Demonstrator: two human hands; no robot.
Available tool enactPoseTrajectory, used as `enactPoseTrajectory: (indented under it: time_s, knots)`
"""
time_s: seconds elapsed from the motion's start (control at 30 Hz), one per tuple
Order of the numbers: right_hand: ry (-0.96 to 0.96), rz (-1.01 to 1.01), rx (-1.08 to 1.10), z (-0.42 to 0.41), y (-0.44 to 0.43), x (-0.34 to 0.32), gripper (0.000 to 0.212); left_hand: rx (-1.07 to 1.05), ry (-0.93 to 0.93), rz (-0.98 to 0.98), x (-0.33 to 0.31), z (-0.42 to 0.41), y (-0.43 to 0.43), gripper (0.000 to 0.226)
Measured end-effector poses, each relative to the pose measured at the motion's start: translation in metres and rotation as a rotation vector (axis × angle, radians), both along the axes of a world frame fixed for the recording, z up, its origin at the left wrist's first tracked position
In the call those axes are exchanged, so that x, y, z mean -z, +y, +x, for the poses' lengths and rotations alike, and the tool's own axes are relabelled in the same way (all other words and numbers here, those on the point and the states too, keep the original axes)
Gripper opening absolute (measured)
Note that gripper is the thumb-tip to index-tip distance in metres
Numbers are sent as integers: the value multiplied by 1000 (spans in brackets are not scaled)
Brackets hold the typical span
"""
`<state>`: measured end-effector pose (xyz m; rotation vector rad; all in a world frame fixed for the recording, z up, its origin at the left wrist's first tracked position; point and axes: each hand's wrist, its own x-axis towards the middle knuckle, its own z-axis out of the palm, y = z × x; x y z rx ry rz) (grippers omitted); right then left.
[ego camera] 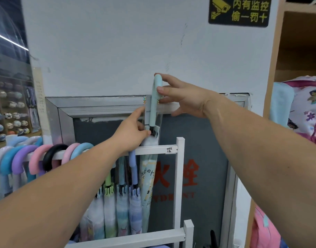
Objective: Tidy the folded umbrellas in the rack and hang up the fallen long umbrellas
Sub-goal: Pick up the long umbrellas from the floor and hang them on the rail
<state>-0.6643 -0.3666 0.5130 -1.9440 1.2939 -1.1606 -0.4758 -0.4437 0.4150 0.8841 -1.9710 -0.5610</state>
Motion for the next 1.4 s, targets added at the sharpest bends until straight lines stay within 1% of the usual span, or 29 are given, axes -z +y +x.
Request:
enactPoseTrajectory:
  time_s: [0.1,0.27,0.37,0.47,0.57,0.67,0.73,0.8,1.03,1.13,1.23,1.33,1.4]
  knots:
    - [-68,13,-56,1,0,9,57,-9,-42,5,1,1,4,77]
    - [-235,-77,-64,18,-5,21,54,-28,-114,-16,1,5,8,75]
    - [-243,-83,-50,23,-8,29,52,-61,-200,-51,-3,11,9,75]
    - [-213,-54,-43,23,-9,42,51,-120,-361,-96,-8,28,15,72]
    - [-124,-11,-12,23,-10,56,53,-171,-566,-117,-4,46,21,67]
    - [11,32,21,25,-15,72,59,-151,-708,-152,4,58,24,82]
    - [100,46,30,30,-17,80,65,-142,-753,-197,8,62,23,90]
    - [203,50,42,35,-20,84,68,-134,-738,-212,11,66,20,91]
    - [571,46,105,44,-28,94,66,-142,-720,-196,18,68,16,96]
    - [604,43,109,42,-28,97,70,-162,-760,-207,16,72,14,89]
    - [586,50,76,39,-25,99,80,-182,-789,-194,13,80,12,97]
    - [580,21,64,40,-23,103,83,-146,-752,-183,14,84,11,88]
    - [597,17,70,41,-23,104,83,-118,-732,-193,15,82,13,86]
